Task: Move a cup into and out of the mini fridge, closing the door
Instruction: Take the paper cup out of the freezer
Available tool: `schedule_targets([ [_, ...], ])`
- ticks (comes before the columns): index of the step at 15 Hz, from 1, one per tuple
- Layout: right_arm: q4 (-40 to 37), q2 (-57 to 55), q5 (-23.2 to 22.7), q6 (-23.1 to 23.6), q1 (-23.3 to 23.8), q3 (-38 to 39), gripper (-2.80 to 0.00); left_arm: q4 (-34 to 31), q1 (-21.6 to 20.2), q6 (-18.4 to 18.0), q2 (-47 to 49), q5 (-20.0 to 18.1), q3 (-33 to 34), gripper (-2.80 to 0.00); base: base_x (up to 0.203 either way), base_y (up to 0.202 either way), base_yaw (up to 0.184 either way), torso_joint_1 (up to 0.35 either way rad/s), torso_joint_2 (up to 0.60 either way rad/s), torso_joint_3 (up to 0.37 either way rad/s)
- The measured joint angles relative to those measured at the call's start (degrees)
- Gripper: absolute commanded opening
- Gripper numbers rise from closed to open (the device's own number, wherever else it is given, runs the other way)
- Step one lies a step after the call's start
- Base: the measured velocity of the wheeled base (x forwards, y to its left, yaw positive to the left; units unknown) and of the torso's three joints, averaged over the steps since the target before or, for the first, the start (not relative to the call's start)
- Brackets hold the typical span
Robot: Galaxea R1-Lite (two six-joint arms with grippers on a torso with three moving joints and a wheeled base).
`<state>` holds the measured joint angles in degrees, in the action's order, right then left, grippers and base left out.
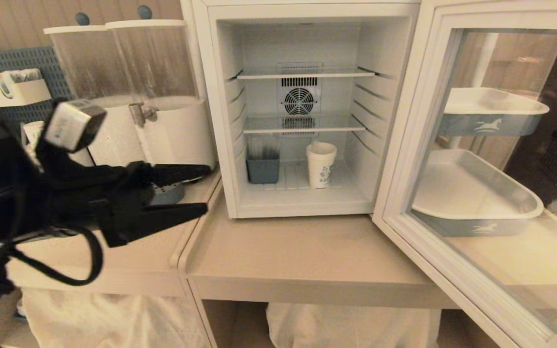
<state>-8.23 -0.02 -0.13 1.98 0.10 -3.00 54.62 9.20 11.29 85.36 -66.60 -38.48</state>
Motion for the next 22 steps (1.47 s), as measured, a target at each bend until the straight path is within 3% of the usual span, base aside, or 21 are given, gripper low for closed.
schedule_targets([
  [4,0.0,0.0,0.1,0.0,0.0,0.0,-2.8,-14.1,-13.1,4.0,-24.0,0.0,5.3,0.0,0.0,0.0,0.0,0.0,0.0,0.0],
  [8,0.1,0.0,0.1,-0.1,0.0,0.0,-2.8,-37.8,-26.8,5.4,-52.2,0.3,5.3,0.0,0.0,0.0,0.0,0.0,0.0,0.0],
  [10,-0.1,0.0,0.1,0.0,-0.1,-0.1,-2.8,-53.2,-29.0,5.1,-61.5,0.7,0.4,0.0,0.0,0.0,0.0,0.0,0.0,0.0],
  [12,-0.1,0.0,0.1,-0.3,0.0,-0.2,-2.8,-68.4,-24.2,3.5,-65.9,3.3,-7.7,0.0,0.0,0.0,0.0,0.0,0.0,0.0],
  [13,-0.1,0.0,0.1,-0.3,0.0,-0.2,-2.8,-75.7,-20.6,0.7,-67.1,6.4,-10.2,0.0,0.0,0.0,0.0,0.0,0.0,0.0],
  [15,-0.2,0.0,0.0,-0.1,0.0,-0.2,-2.8,-91.9,-15.0,-8.8,-69.0,14.6,-12.3,0.0,0.0,0.0,0.0,0.0,0.0,0.0],
  [17,-0.2,0.0,0.1,-0.1,-0.1,-0.2,-2.8,-104.5,-11.2,-16.3,-72.9,23.1,-10.7,0.0,0.0,0.0,0.0,0.0,0.0,0.0],
  [18,-0.2,0.0,0.0,-0.1,0.0,-0.3,-2.8,-107.0,-10.5,-17.5,-76.0,26.3,-8.7,0.0,0.0,0.0,0.0,0.0,0.0,0.0],
  [20,-0.2,0.0,0.1,-0.2,0.0,-0.3,-2.8,-106.2,-9.9,-15.4,-81.1,35.9,-4.2,0.0,0.0,0.0,0.0,0.0,0.0,0.0],
  [22,-0.2,0.0,0.1,-0.2,0.0,-0.3,-2.8,-97.2,-9.7,-9.8,-83.6,47.4,4.6,0.0,0.0,0.0,0.0,0.0,0.0,0.0],
])
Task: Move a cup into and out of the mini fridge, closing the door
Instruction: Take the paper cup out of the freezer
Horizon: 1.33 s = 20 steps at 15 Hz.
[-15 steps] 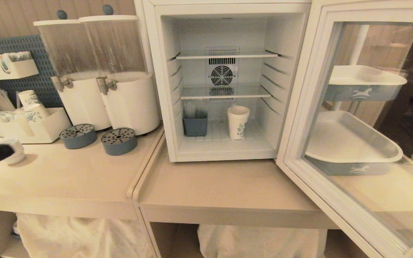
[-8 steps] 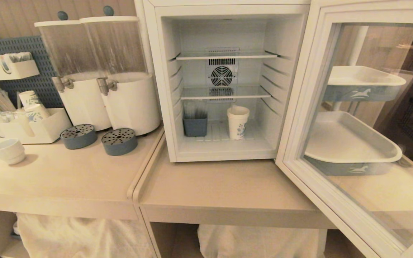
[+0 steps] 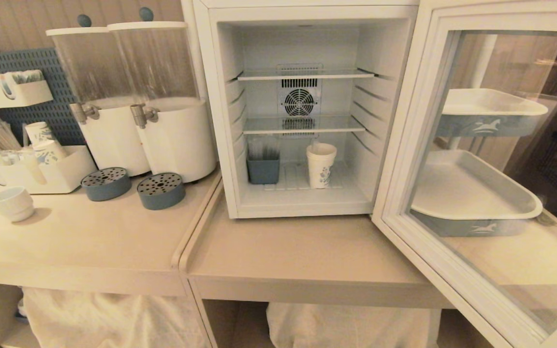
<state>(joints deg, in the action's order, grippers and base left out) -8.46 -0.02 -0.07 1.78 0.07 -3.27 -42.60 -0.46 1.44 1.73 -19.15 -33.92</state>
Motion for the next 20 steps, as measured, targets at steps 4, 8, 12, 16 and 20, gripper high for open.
schedule_targets([
  [4,0.1,0.0,0.0,0.0,0.1,0.0,-2.8,33.6,0.1,-0.3,-1.6,17.4,28.1,0.0,0.0,0.0,0.0,0.0,0.0,0.0],
  [8,0.0,0.0,0.0,0.0,0.0,0.0,-2.8,41.7,0.1,-4.0,-1.8,18.1,33.3,0.0,0.0,0.0,0.0,0.0,0.0,0.0],
  [12,0.0,0.0,0.0,0.0,0.0,0.0,-2.8,45.1,0.1,-5.4,-1.8,17.8,33.8,-2.8,0.0,0.0,0.0,0.0,0.0,0.0],
  [16,0.0,0.0,0.0,-0.1,0.0,0.0,-2.8,45.1,0.1,-5.2,-1.8,17.9,33.9,-2.8,0.0,0.0,0.0,0.0,0.0,0.0],
  [20,0.1,0.0,0.0,0.0,0.0,0.0,-2.8,45.4,0.2,-2.1,-1.8,18.9,33.9,-2.8,0.0,0.0,0.0,0.0,0.0,0.0],
])
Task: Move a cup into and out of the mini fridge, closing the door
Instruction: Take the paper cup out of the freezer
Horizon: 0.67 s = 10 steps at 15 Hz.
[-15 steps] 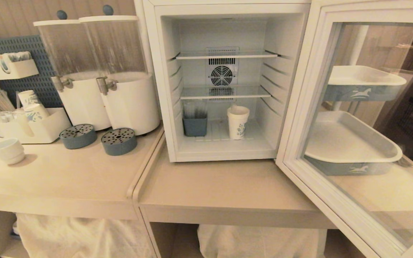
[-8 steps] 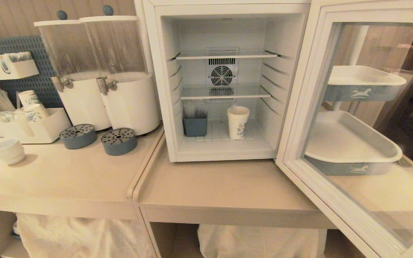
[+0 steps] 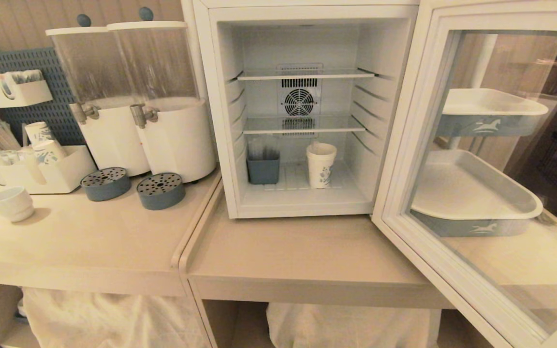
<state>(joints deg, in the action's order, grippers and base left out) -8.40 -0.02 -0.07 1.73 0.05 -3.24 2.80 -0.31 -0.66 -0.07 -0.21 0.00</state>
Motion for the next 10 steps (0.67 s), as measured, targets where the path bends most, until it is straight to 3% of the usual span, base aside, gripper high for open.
schedule_targets([
  [5,-0.8,0.0,-0.1,0.0,0.1,-0.2,-2.8,0.1,0.0,0.6,0.0,0.0,0.0,-2.8,0.0,0.0,0.0,0.0,0.0,0.0],
  [10,-0.9,0.0,-0.1,0.0,0.0,-0.3,-2.8,0.0,0.0,0.2,0.0,0.0,0.0,-2.8,-0.18,0.0,0.002,0.002,0.0,0.002],
])
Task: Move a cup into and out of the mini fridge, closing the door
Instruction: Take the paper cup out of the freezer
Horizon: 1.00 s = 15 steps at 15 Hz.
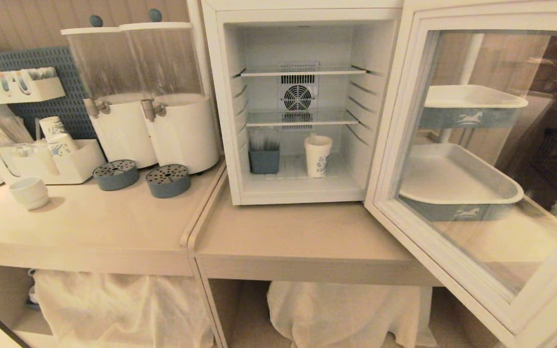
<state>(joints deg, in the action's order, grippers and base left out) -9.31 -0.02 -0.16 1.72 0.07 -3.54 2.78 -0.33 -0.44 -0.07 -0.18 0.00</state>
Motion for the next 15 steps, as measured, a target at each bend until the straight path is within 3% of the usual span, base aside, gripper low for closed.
schedule_targets([
  [5,-0.1,0.0,0.0,0.0,0.0,0.1,-2.8,0.2,0.0,-0.3,0.0,-0.2,0.0,-2.8,-0.062,0.017,-0.001,0.002,0.0,0.003],
  [15,0.0,0.0,0.0,0.0,0.0,0.1,-2.8,0.4,0.0,-0.4,0.0,-0.1,0.0,-2.8,-0.023,0.164,0.002,0.002,0.0,0.002],
])
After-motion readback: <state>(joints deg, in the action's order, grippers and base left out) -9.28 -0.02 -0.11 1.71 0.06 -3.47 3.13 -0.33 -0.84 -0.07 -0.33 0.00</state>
